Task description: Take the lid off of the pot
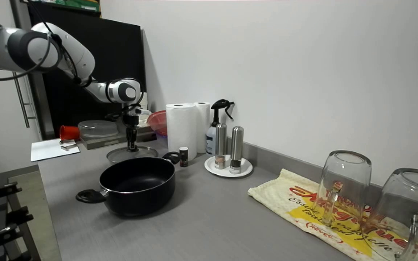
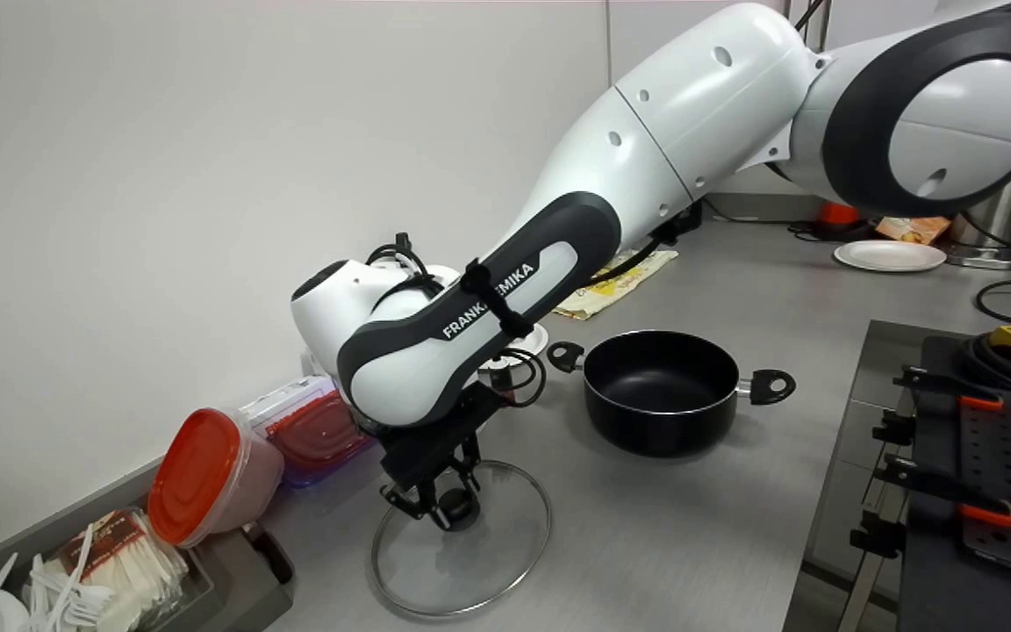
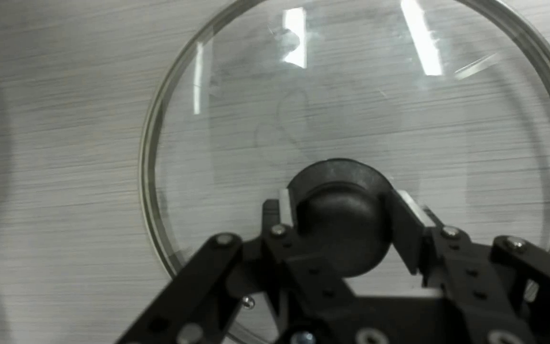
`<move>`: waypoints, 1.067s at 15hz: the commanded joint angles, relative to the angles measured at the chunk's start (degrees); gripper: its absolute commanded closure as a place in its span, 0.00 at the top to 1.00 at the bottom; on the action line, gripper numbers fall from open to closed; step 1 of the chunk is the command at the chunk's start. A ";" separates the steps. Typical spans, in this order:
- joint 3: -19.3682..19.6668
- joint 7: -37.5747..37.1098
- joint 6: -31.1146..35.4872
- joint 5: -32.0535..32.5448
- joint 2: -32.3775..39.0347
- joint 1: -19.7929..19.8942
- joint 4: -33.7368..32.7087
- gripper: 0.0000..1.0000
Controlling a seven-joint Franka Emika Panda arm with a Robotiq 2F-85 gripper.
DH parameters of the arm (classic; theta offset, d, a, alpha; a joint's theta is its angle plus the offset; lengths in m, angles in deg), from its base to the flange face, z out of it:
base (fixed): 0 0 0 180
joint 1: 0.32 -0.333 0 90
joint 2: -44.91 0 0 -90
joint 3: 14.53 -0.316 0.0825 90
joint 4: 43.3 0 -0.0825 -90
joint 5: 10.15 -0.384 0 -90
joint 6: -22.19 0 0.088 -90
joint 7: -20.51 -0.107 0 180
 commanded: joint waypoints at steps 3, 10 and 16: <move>1.33 -2.00 -2.20 0.84 1.54 -1.07 -4.46 0.25; 2.81 -4.87 -0.99 1.40 2.25 -1.56 -6.33 0.25; 2.86 -4.20 -1.87 1.42 2.48 -1.43 -6.24 0.25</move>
